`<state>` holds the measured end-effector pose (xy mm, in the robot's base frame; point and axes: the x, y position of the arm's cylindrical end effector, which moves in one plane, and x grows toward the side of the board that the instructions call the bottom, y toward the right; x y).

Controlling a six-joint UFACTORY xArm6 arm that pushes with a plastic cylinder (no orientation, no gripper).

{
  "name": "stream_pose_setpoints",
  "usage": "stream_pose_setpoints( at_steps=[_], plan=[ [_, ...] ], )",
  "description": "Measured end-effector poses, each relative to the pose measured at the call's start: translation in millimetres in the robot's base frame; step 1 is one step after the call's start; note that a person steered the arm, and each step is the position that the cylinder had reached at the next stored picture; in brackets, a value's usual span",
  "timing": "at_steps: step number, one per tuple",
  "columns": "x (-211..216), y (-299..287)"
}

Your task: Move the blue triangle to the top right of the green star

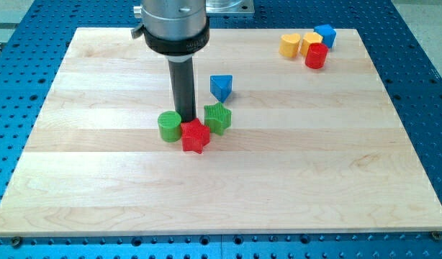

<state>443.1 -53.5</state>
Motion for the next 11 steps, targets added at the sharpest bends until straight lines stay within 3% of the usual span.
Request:
stream_pose_setpoints(
  at_steps=[1,3,6,8,9,11],
  plan=[
    [8.1,-22.3],
    [-16.8,20.8],
    [-93.4,19.3],
    [-78.7,55.1],
    [-100.4,62.1],
    [-65.6,102.3]
  ],
)
